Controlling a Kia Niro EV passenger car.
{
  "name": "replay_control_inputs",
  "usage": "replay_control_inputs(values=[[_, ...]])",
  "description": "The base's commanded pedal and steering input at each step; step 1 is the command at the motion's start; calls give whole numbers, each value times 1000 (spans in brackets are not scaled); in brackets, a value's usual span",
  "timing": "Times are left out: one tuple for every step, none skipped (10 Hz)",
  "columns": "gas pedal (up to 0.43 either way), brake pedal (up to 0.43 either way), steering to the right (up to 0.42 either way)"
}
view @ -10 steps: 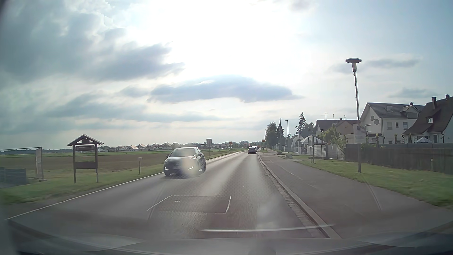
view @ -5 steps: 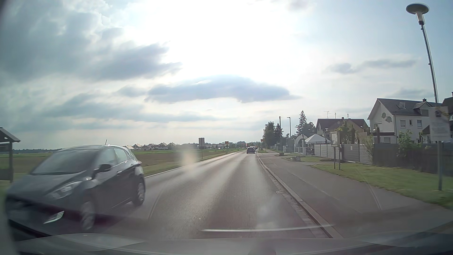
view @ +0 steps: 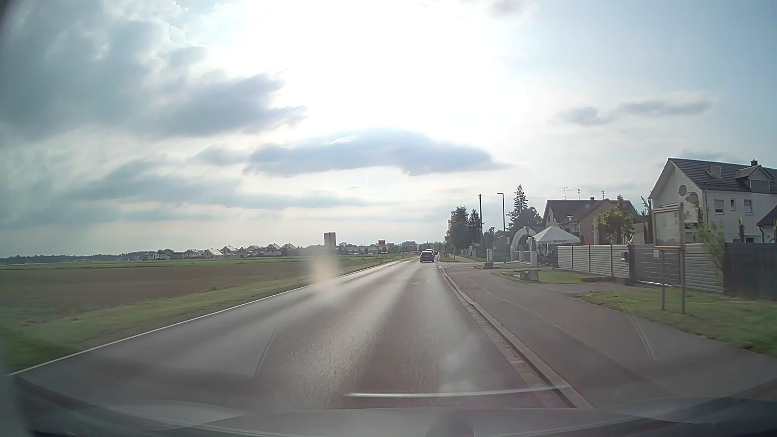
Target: Follow the waypoints while adhering to traffic rules and regulations
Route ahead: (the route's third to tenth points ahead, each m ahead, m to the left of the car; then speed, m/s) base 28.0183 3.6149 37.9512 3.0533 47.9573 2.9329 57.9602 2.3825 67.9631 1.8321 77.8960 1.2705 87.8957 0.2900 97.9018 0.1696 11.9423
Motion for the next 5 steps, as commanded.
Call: replay_control_inputs(values=[[169, 0, 7], [169, 0, 7], [169, 0, 7], [169, 0, 7], [169, 0, 7]])
